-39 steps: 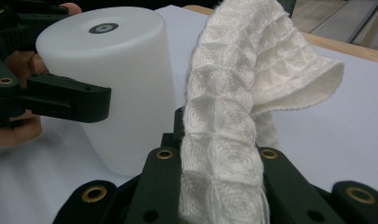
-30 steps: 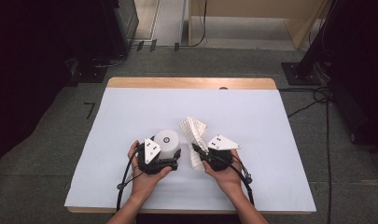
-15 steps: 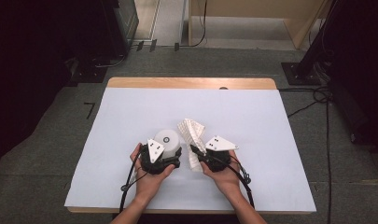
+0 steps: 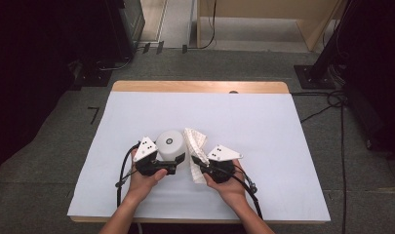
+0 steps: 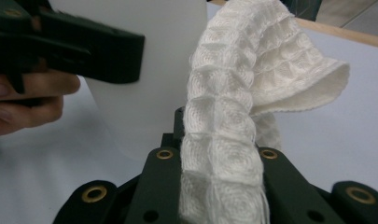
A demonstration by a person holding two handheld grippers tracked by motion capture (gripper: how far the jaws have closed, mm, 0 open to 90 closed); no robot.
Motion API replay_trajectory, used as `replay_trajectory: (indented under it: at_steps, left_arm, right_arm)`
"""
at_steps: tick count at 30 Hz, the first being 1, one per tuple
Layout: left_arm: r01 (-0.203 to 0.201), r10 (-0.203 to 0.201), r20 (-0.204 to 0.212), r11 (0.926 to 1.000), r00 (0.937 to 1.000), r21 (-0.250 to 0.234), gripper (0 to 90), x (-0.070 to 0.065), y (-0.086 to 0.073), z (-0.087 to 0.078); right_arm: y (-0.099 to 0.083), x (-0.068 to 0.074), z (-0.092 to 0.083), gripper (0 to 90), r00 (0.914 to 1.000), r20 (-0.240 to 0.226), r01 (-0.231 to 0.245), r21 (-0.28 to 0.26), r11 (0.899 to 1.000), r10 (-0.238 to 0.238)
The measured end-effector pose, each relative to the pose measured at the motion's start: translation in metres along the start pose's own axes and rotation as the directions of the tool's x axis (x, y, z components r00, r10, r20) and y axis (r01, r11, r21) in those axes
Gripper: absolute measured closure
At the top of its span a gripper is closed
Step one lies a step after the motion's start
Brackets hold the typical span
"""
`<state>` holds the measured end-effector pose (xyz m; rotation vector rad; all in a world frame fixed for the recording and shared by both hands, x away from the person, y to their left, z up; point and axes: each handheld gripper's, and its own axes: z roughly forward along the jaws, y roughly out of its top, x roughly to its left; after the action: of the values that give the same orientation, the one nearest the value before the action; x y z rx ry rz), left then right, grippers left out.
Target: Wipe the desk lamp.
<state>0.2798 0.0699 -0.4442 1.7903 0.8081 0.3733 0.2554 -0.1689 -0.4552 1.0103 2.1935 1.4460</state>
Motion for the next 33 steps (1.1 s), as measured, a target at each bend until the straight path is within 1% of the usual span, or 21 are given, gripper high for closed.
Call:
replay_trajectory:
  at_steps: [2,3,5,7,10,14,15,16,17,20,22,23,24,25,26,28,29,31,33]
  left_arm:
    - [0.0,0.0,0.014,0.9999,0.9999,0.016,8.5,-0.001,-0.001,0.002]
    - [-0.005,0.005,0.02,0.9997,0.9998,0.025,8.4,-0.002,-0.002,0.004]
    - [-0.019,0.017,0.035,0.999,0.9992,0.04,8.5,-0.004,-0.003,0.006]
    - [-0.026,0.024,0.041,0.9985,0.9989,0.048,8.4,-0.006,-0.004,0.008]
    - [-0.029,0.026,0.051,0.9981,0.9984,0.054,8.4,-0.008,-0.004,0.01]
    - [-0.023,0.021,0.047,0.9987,0.9987,0.045,8.4,-0.006,-0.003,0.008]
    - [-0.014,0.013,0.04,0.9993,0.9991,0.033,8.4,-0.004,-0.002,0.007]
    - [0.005,-0.005,0.037,0.9998,0.9993,0.019,8.4,-0.001,-0.001,0.004]
    - [0.005,-0.005,0.037,0.9998,0.9993,0.019,8.4,-0.001,-0.001,0.004]
    - [0.043,-0.043,0.024,0.9991,0.9988,-0.003,8.4,0.006,0.001,-0.001]
    - [0.042,-0.042,0.029,0.9991,0.9987,0.001,8.4,0.006,0.0,-0.001]
    - [0.042,-0.042,0.029,0.9991,0.9987,0.001,8.4,0.006,0.0,-0.001]
    - [0.019,-0.019,0.035,0.9998,0.9992,0.009,8.4,0.004,-0.001,0.001]
    - [0.019,-0.019,0.035,0.9998,0.9992,0.009,8.4,0.004,-0.001,0.001]
    - [0.0,-0.001,0.041,0.9999,0.9991,0.017,8.4,0.0,-0.001,0.002]
    - [-0.034,0.032,0.048,0.999,0.9984,0.03,8.4,-0.005,-0.002,0.005]
    - [-0.063,0.062,0.047,0.9972,0.997,0.039,8.4,-0.009,-0.003,0.007]
    - [-0.078,0.075,0.051,0.9958,0.9959,0.048,8.4,-0.012,-0.003,0.008]
    - [-0.076,0.074,0.049,0.9962,0.9961,0.043,8.4,-0.012,-0.003,0.008]
  right_arm:
    - [0.002,0.002,-0.002,79.7,0.9999,0.0,0.013,-0.016,1.0,-0.013]
    - [0.004,0.003,-0.004,79.7,0.9999,-0.002,0.013,-0.024,1.0,-0.013]
    - [0.007,0.003,-0.008,79.7,0.9995,0.009,0.029,-0.048,0.998,-0.029]
    - [0.011,0.002,-0.014,79.7,0.9983,0.018,0.057,-0.08,0.995,-0.056]
    - [0.014,-0.001,-0.02,79.7,0.998,0.011,0.063,-0.117,0.991,-0.062]
    - [0.013,-0.001,-0.018,79.7,0.9981,0.001,0.062,-0.102,0.993,-0.062]
    - [0.011,-0.001,-0.016,79.7,0.9979,-0.002,0.065,-0.092,0.994,-0.065]
    - [0.007,-0.001,-0.01,79.7,0.9981,-0.01,0.06,-0.062,0.996,-0.061]
    - [0.007,-0.001,-0.01,79.7,0.9981,-0.01,0.06,-0.062,0.996,-0.061]
    - [0.001,-0.001,0.0,79.6,0.9978,-0.023,0.062,0.001,0.998,-0.062]
    - [0.0,-0.002,0.001,79.6,0.9978,-0.027,0.061,0.007,0.998,-0.061]
    - [0.0,-0.003,0.002,79.6,0.9983,-0.026,0.053,0.009,0.999,-0.052]
    - [0.001,-0.003,0.001,79.6,0.9983,-0.024,0.053,0.004,0.999,-0.053]
    - [0.002,-0.003,0.0,79.6,0.9984,-0.022,0.052,-0.004,0.999,-0.052]
    - [0.002,-0.003,0.0,79.6,0.9984,-0.022,0.052,-0.004,0.999,-0.052]
    - [0.006,-0.003,-0.005,79.7,0.9988,-0.016,0.047,-0.03,0.998,-0.047]
    - [0.01,-0.003,-0.011,79.7,0.999,-0.006,0.045,-0.059,0.997,-0.045]
    - [0.013,-0.004,-0.015,79.7,0.9993,-0.005,0.038,-0.077,0.996,-0.038]
    - [0.012,-0.006,-0.015,79.7,0.9994,-0.007,0.033,-0.078,0.996,-0.034]
